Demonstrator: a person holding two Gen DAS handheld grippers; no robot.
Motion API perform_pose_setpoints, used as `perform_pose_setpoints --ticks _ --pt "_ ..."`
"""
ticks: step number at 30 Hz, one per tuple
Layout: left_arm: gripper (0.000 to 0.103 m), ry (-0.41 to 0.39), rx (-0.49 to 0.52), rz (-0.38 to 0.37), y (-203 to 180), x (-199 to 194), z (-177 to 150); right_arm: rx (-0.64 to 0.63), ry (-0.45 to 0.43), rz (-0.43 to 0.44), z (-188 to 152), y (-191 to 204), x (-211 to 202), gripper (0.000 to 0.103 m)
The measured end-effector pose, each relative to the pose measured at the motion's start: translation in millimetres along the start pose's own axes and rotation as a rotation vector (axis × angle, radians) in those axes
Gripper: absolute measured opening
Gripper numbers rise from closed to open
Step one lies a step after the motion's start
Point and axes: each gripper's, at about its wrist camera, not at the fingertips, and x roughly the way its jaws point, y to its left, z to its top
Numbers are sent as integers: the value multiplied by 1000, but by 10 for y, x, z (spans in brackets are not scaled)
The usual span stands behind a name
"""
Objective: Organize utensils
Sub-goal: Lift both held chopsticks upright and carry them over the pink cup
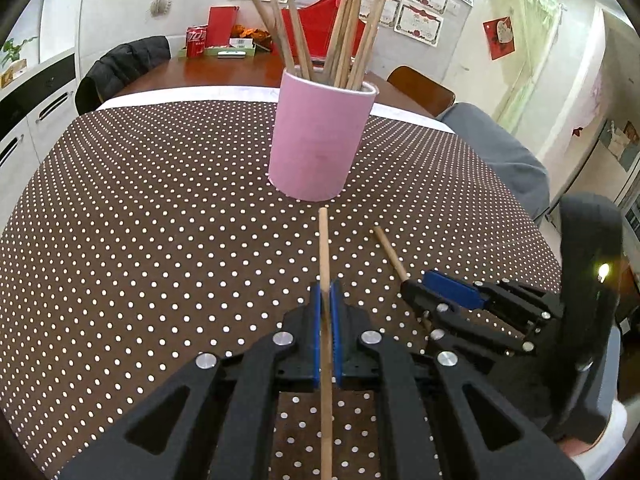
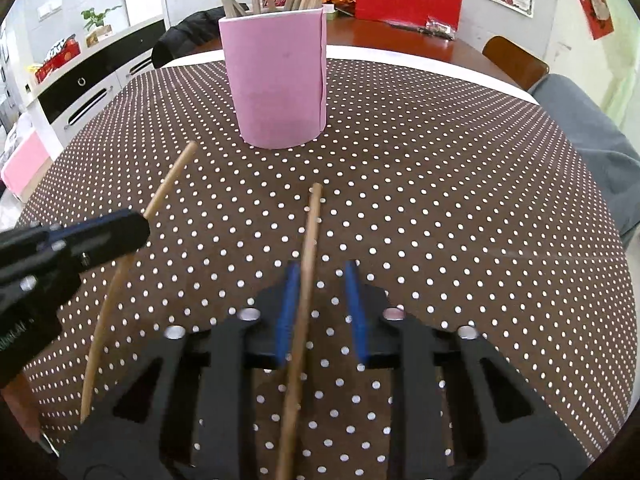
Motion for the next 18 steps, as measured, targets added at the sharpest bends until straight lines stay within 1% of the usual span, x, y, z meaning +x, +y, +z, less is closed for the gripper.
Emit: perform_pose_setpoints --ticks 1,3,5,7,9,12,14,18 --pt "5 2 -2 -5 7 7 -10 11 -1 20 1 -30 -2 12" --pt "5 8 -6 -16 25 20 -18 34 -2 27 -2 -98 -13 7" --pt "5 15 -9 -17 29 40 -12 50 -5 30 -15 -139 -37 6" --pt "5 12 -14 -20 60 33 -5 82 -8 51 -53 -135 -79 6" --pt "5 6 -17 -20 71 16 6 132 -22 65 -75 -174 -117 6" --pt "5 -5 -21 -20 87 -19 23 181 -55 73 -62 -197 -171 6" --pt "5 -15 -13 -26 82 -59 44 221 -75 94 -40 -248 -231 6" --pt "5 -47 -4 -23 13 -171 67 248 -140 98 17 -285 -421 6"
